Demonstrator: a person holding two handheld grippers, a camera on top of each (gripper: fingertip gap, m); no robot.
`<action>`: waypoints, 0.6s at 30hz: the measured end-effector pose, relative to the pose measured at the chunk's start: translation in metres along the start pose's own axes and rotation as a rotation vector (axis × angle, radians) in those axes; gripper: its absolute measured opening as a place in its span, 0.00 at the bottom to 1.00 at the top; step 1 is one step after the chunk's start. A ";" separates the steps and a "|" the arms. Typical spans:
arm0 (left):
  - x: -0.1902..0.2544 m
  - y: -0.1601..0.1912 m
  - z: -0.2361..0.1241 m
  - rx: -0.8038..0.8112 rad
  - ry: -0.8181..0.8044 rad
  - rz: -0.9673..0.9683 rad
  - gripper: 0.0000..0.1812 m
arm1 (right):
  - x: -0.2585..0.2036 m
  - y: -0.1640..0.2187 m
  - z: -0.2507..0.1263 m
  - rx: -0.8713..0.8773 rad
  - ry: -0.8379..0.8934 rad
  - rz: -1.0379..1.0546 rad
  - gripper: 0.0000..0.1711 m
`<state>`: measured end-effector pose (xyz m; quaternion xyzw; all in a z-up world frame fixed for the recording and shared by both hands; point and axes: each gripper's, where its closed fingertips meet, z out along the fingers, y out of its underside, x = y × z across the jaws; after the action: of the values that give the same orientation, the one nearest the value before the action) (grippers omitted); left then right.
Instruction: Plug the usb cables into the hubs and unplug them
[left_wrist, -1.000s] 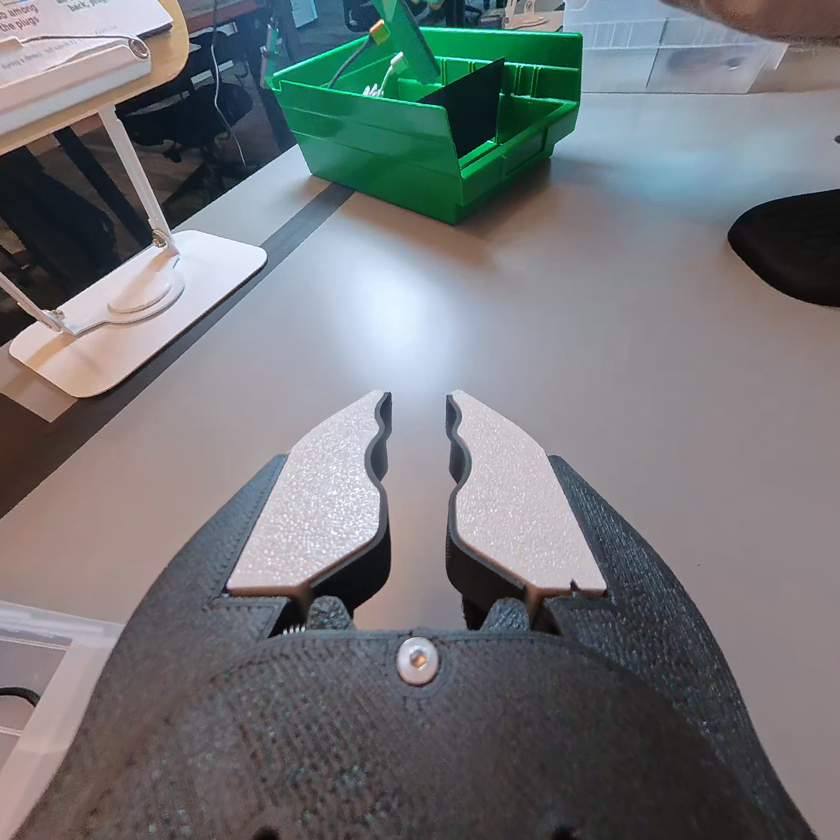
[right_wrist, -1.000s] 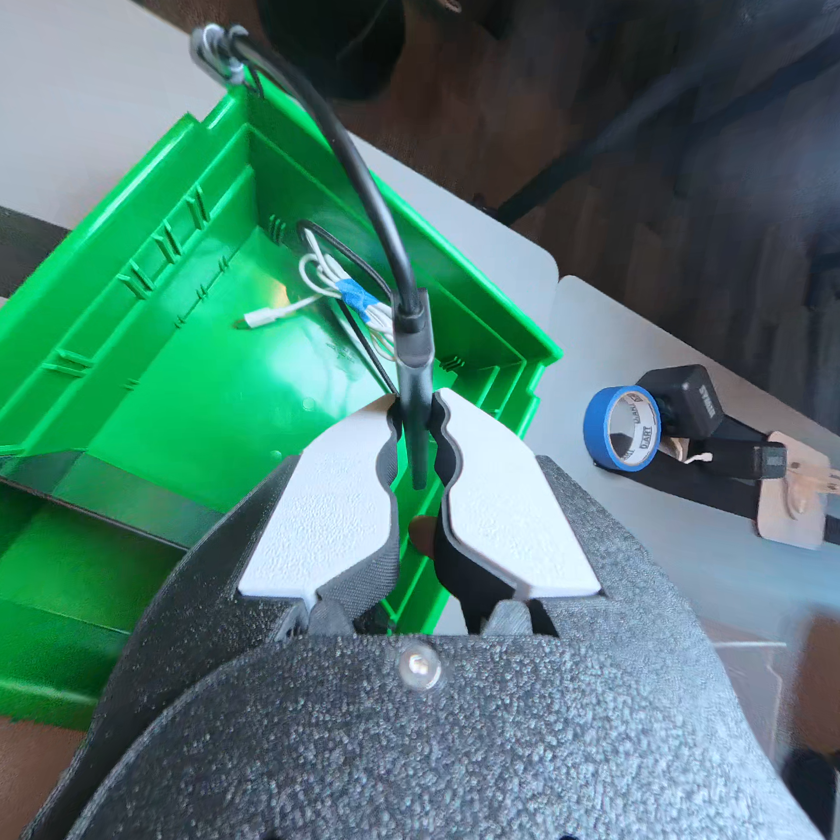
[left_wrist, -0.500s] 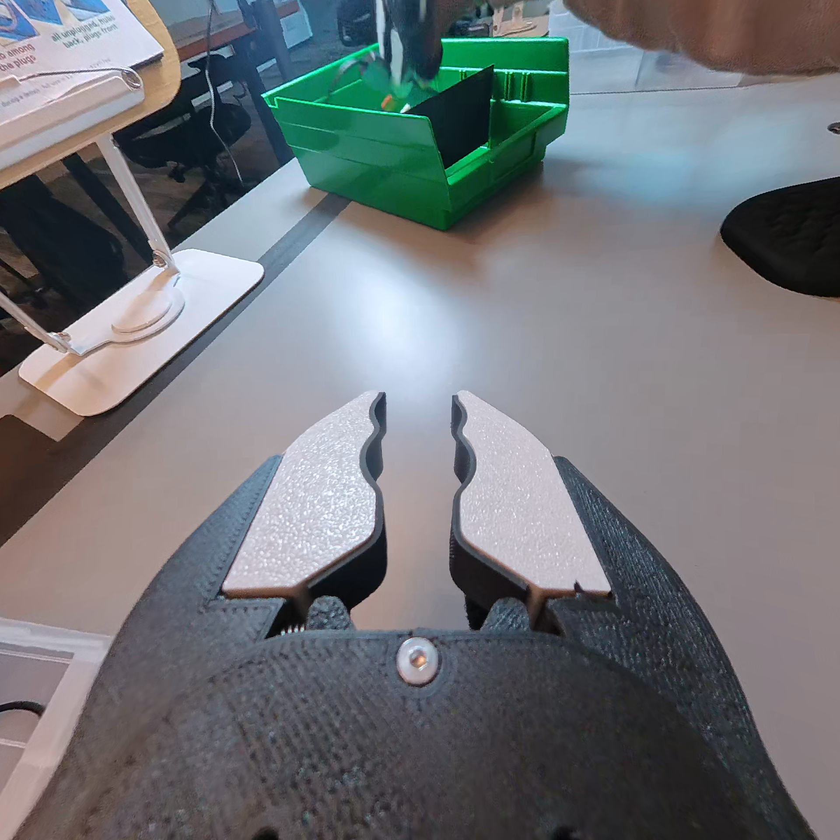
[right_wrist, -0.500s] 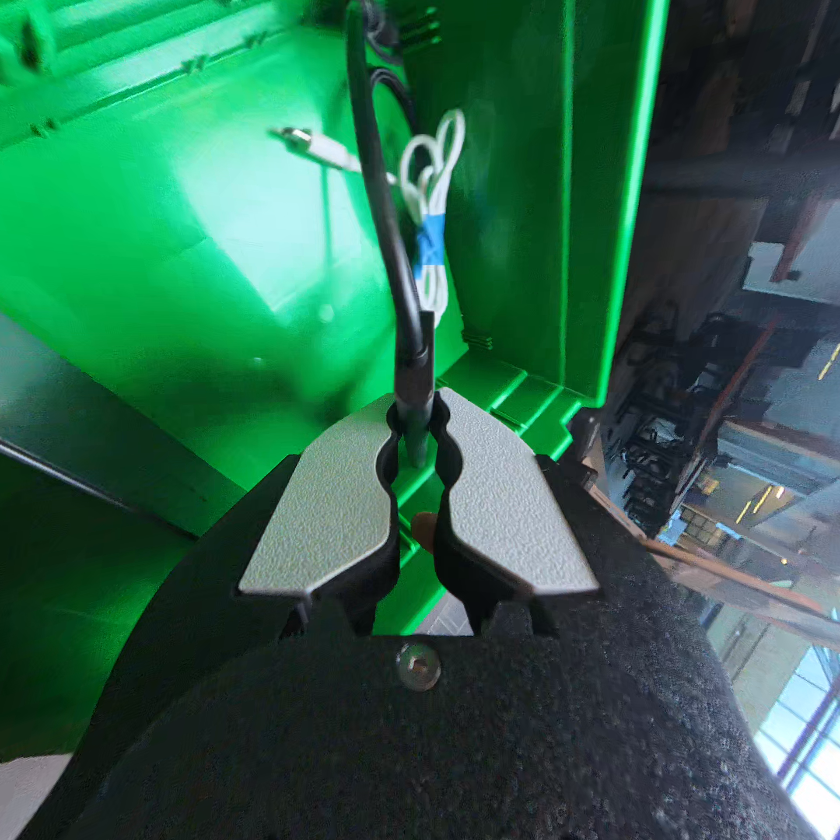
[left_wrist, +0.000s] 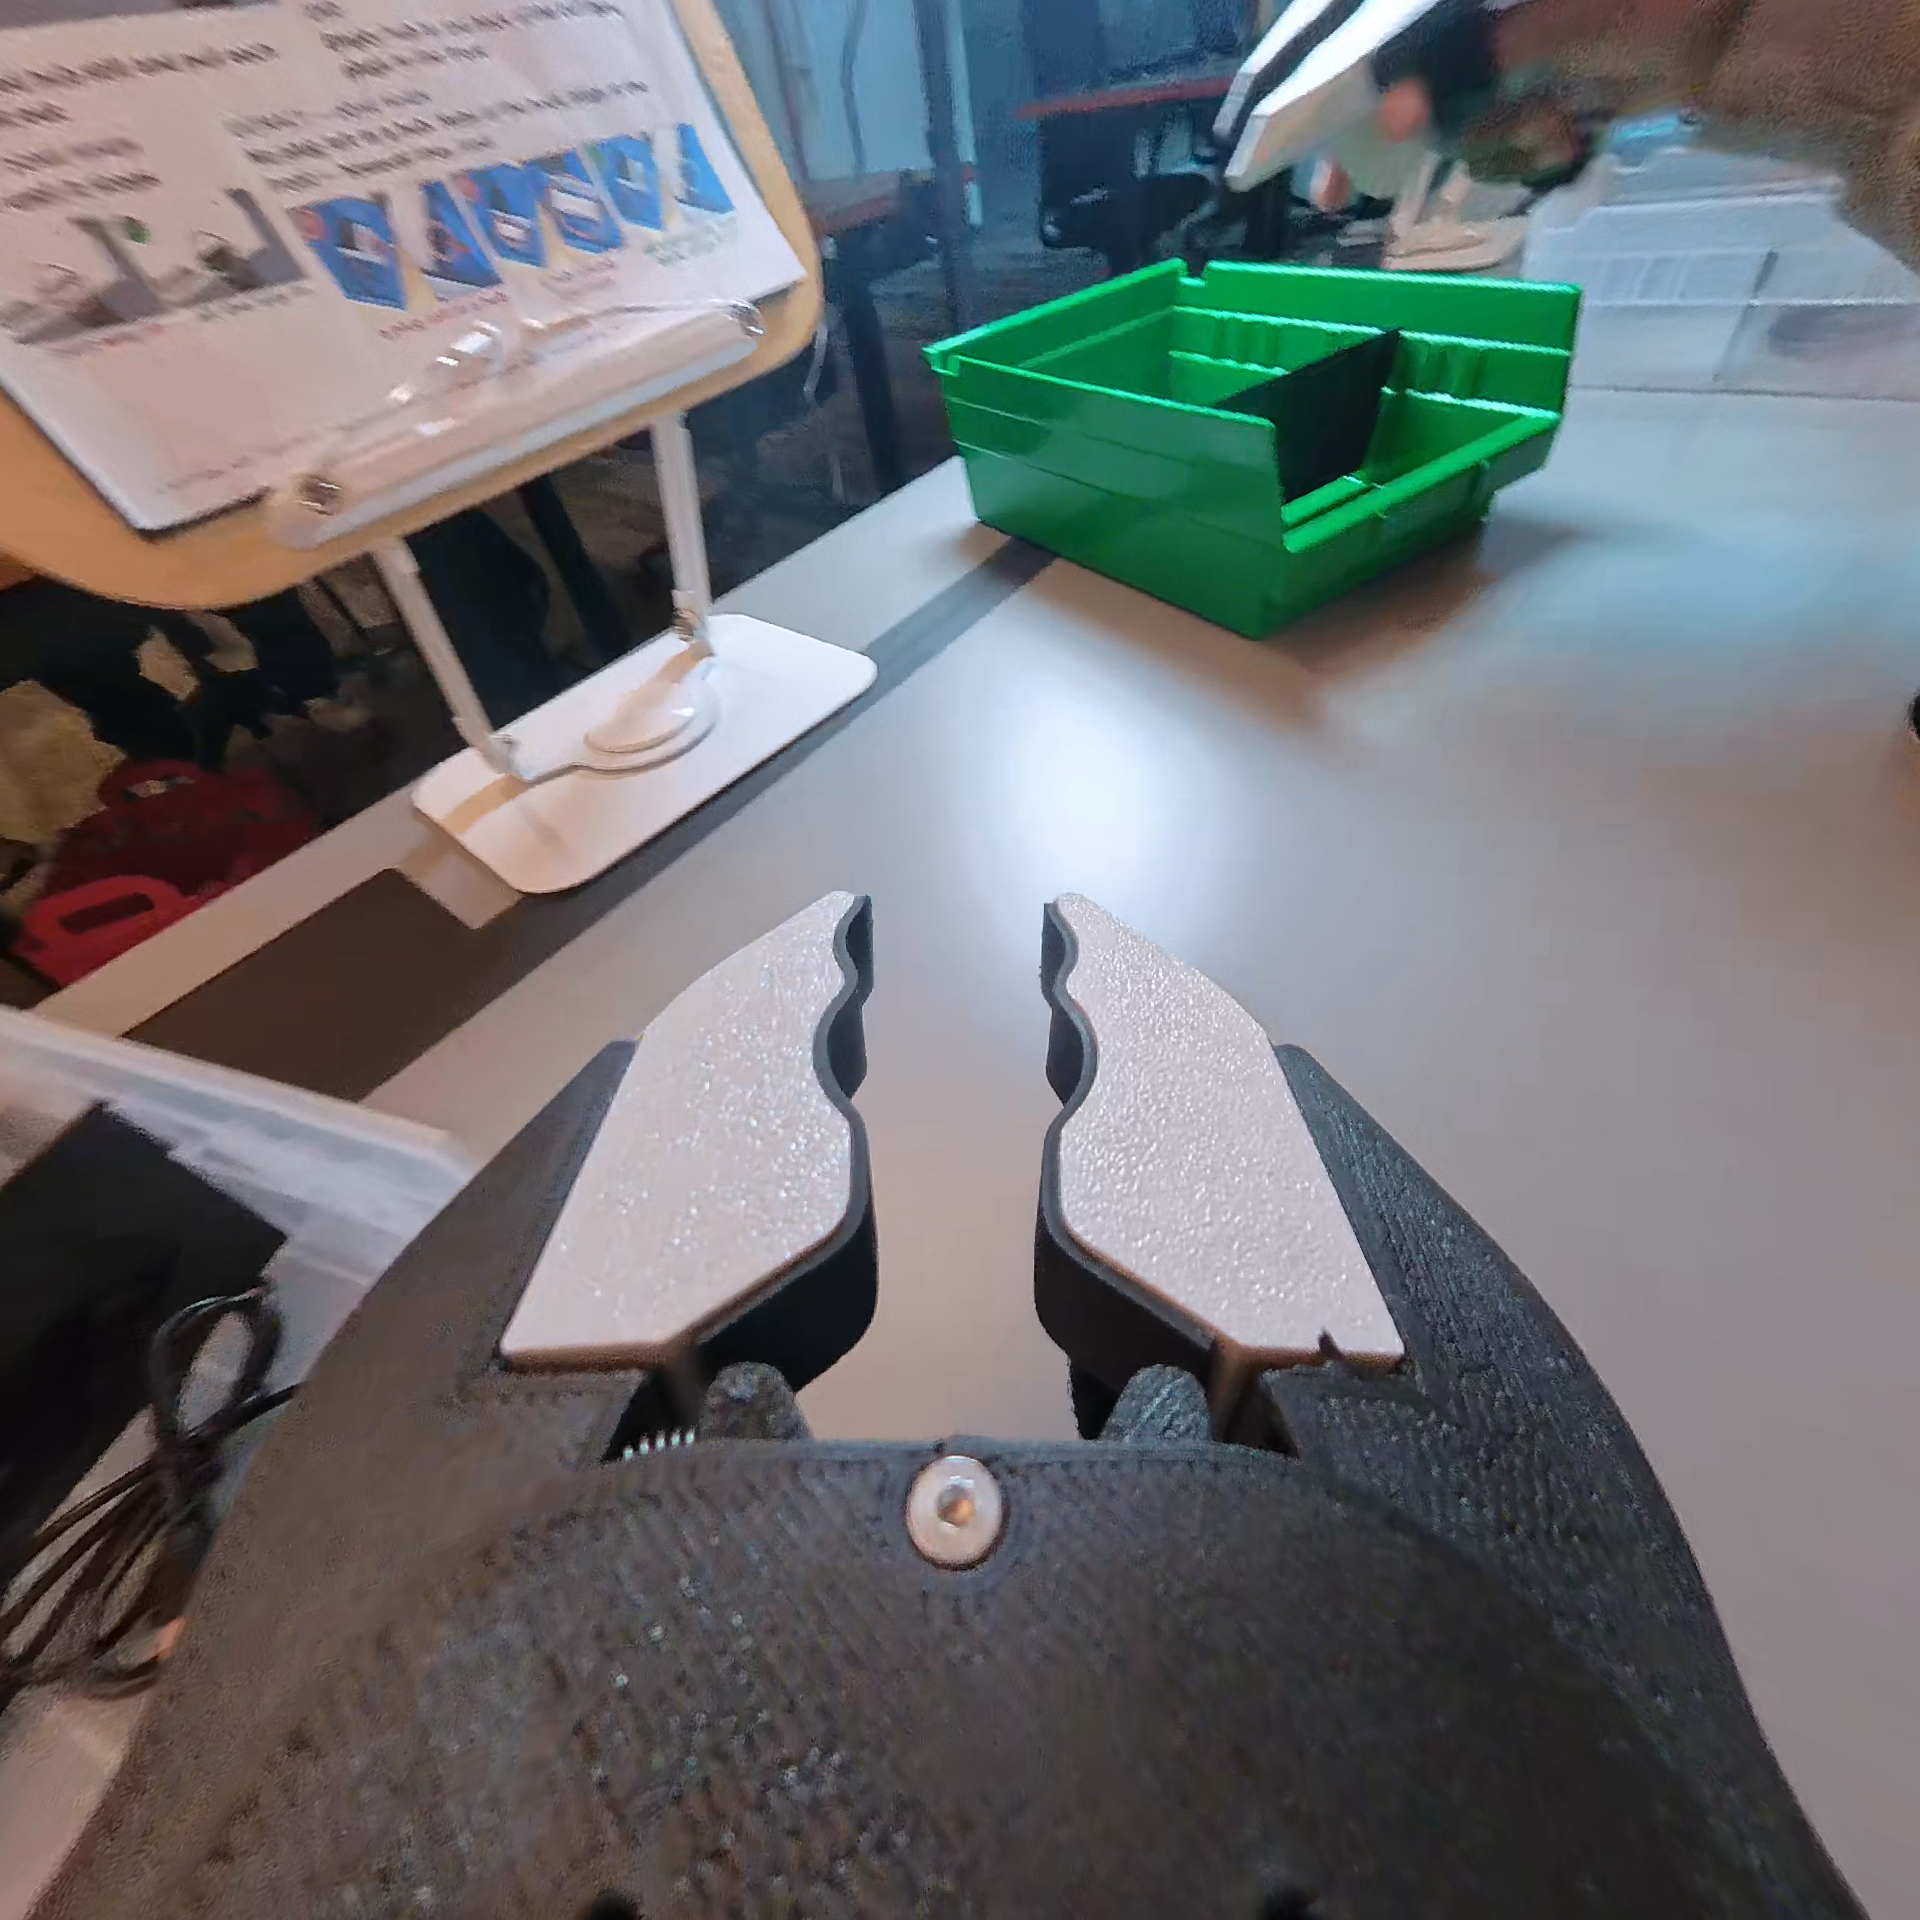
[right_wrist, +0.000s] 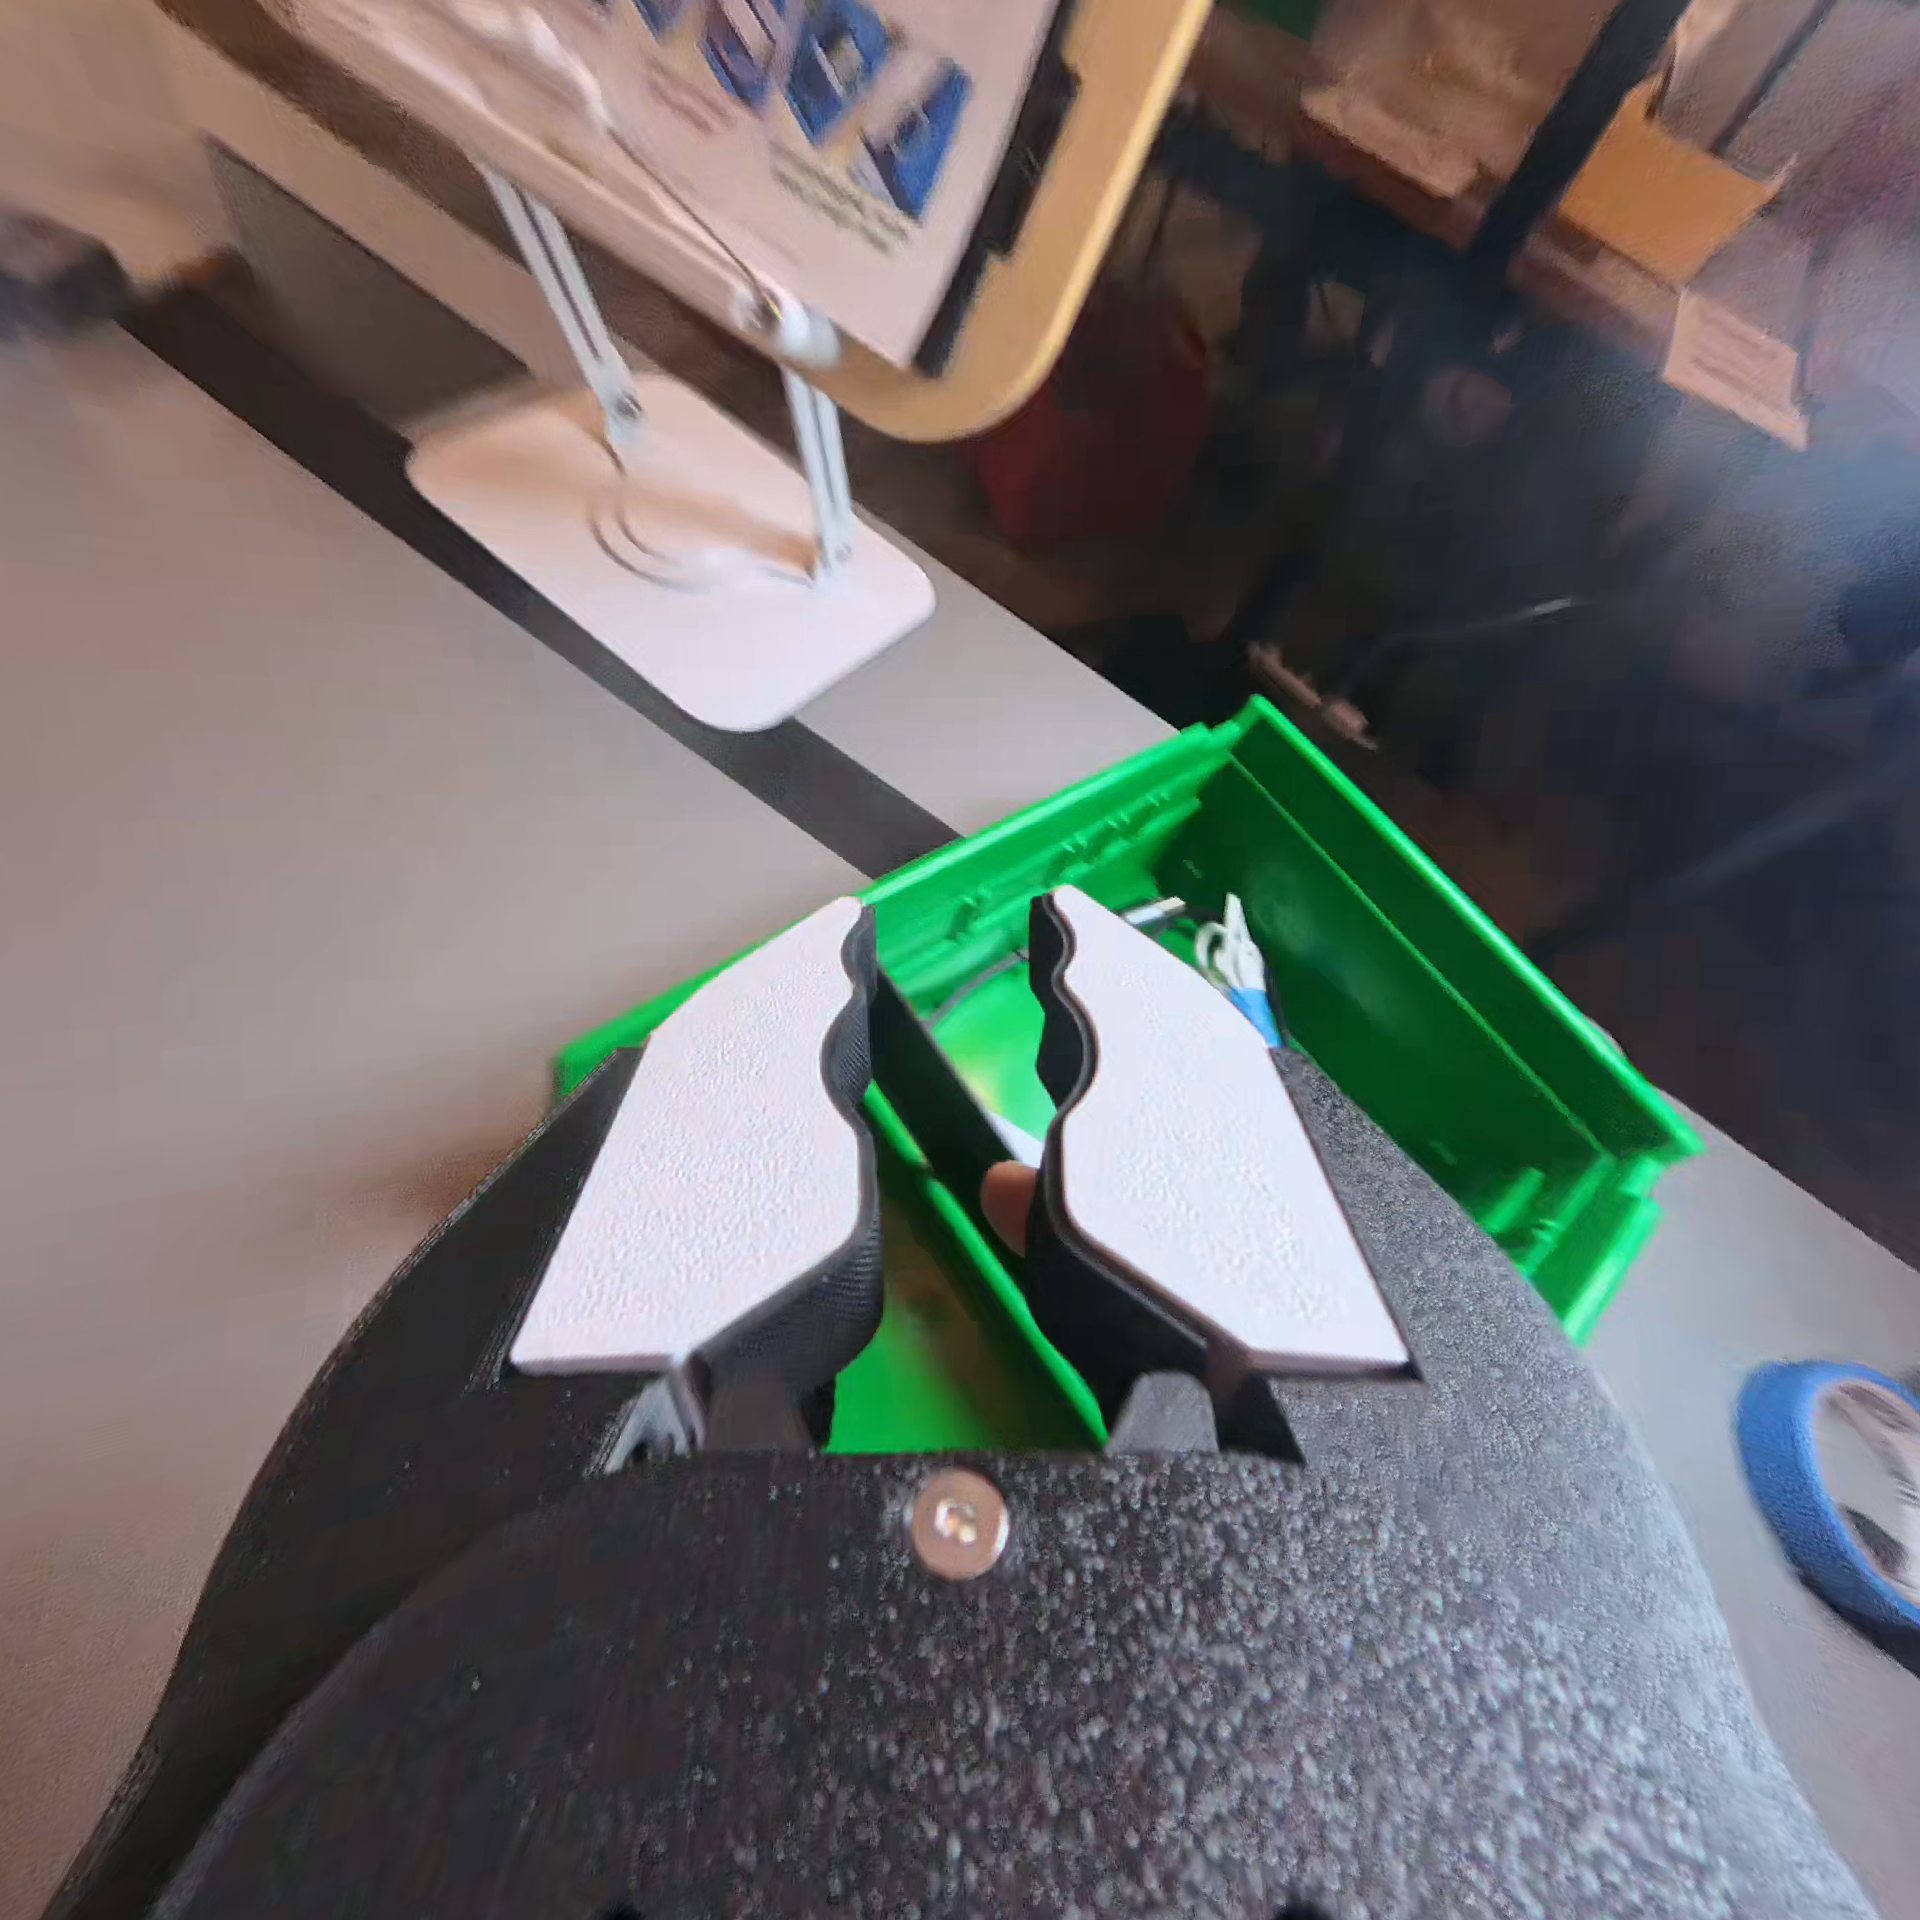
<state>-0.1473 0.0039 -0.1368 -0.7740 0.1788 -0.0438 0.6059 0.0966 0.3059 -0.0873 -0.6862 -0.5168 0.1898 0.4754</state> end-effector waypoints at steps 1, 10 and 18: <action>-0.009 -0.004 -0.005 0.009 -0.029 -0.003 0.18 | -0.019 -0.007 -0.009 0.080 -0.031 0.032 0.16; -0.163 -0.050 -0.075 0.025 -0.383 -0.086 0.17 | -0.143 -0.013 -0.039 0.354 -0.237 0.197 0.18; -0.284 0.000 -0.063 -0.340 -0.498 -0.100 0.16 | -0.149 -0.008 -0.033 0.481 -0.156 0.170 0.00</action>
<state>-0.4296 0.0398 -0.0783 -0.8590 -0.0087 0.1482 0.4899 0.0587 0.1584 -0.0986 -0.5778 -0.4325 0.3986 0.5658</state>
